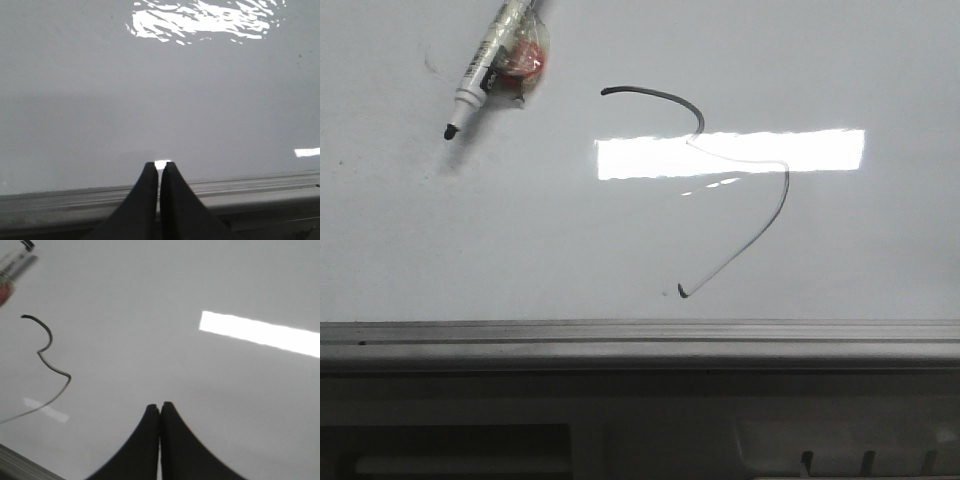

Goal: Write number 3 on whiteboard

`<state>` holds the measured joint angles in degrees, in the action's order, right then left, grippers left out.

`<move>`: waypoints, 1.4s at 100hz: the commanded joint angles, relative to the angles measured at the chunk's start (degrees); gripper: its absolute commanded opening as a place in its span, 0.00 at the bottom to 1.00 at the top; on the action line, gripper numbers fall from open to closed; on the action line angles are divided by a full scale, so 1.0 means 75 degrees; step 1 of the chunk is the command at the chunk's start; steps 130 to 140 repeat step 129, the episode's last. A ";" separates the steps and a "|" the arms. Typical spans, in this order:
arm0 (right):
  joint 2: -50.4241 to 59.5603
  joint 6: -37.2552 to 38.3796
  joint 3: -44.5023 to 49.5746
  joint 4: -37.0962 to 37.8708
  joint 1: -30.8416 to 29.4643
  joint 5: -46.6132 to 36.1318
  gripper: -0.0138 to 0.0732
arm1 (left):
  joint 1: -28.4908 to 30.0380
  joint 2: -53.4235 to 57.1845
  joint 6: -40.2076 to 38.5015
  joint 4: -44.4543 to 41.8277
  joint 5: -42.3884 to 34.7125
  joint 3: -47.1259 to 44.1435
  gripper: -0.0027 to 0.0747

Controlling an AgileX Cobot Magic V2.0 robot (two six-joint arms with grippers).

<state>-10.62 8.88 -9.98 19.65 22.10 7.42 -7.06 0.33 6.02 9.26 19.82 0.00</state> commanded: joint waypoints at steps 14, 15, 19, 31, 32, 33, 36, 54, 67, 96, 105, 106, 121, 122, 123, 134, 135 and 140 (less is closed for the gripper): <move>-0.0118 0.0053 0.1502 -0.0073 -0.1954 -0.2676 0.11 | 0.0022 0.0164 -0.0078 0.0142 -0.0296 -0.0086 0.01; -0.0118 0.0053 0.1582 -0.0101 -0.1997 -0.2706 0.11 | 0.0022 0.0164 -0.0078 0.0142 -0.0296 -0.0086 0.01; -0.0044 0.0053 0.1642 -0.0147 -0.2200 -0.2461 0.11 | 0.0022 0.0164 -0.0078 0.0142 -0.0296 -0.0086 0.01; 0.0304 0.0053 0.1623 -0.0329 -0.2357 -0.1424 0.11 | 0.0022 0.0164 -0.0078 0.0142 -0.0296 -0.0086 0.01; 0.0328 0.0053 0.1623 -0.0327 -0.2357 -0.1363 0.11 | 0.0022 0.0164 -0.0078 0.0142 -0.0296 -0.0086 0.01; 0.0355 0.0053 0.1623 -0.0327 -0.2357 -0.1231 0.11 | 0.0022 0.0164 -0.0078 0.0142 -0.0296 -0.0086 0.01; 0.0487 0.0053 0.1623 -0.0327 -0.2357 -0.0990 0.11 | 0.0022 0.0164 -0.0078 0.0142 -0.0296 -0.0086 0.01; 0.1376 0.0053 0.1623 -0.0327 -0.2357 0.0515 0.11 | 0.0022 0.0164 -0.0078 0.0142 -0.0296 -0.0086 0.01; 0.1575 0.0053 0.1623 -0.0345 -0.2357 0.1564 0.11 | 0.0022 0.0164 -0.0078 0.0142 -0.0311 -0.0086 0.01; 0.1606 0.0053 0.1623 -0.0345 -0.2357 0.1477 0.11 | 0.0022 0.0164 -0.0078 0.0142 -0.0311 -0.0086 0.01; 0.1606 0.0053 0.1623 -0.0345 -0.2357 0.1477 0.11 | 0.0022 0.0164 -0.0078 0.0142 -0.0311 -0.0086 0.01; 0.1606 0.0053 0.1623 -0.0345 -0.2357 0.1477 0.11 | 0.0022 0.0164 -0.0078 0.0142 -0.0311 -0.0086 0.01; 0.1606 0.0053 0.1623 -0.0345 -0.2357 0.1477 0.11 | 0.0022 0.0164 -0.0078 0.0142 -0.0311 -0.0086 0.01; 0.1606 0.0053 0.1623 -0.0345 -0.2357 0.1477 0.11 | 0.0022 0.0164 -0.0078 0.0142 -0.0311 -0.0086 0.01; 0.1606 0.0053 0.1623 -0.0345 -0.2357 0.1477 0.11 | 0.0022 0.0164 -0.0078 0.0142 -0.0311 -0.0086 0.01; 0.1606 0.0053 0.1623 -0.0345 -0.2357 0.1477 0.11 | 0.0022 0.0164 -0.0078 0.0142 -0.0311 -0.0086 0.01; 0.1606 0.0053 0.1623 -0.0345 -0.2357 0.1477 0.11 | 0.0022 0.0164 -0.0078 0.0142 -0.0311 -0.0086 0.01; 0.1606 0.0053 0.1623 -0.0345 -0.2357 0.1477 0.11 | 0.0022 0.0164 -0.0078 0.0142 -0.0311 -0.0086 0.01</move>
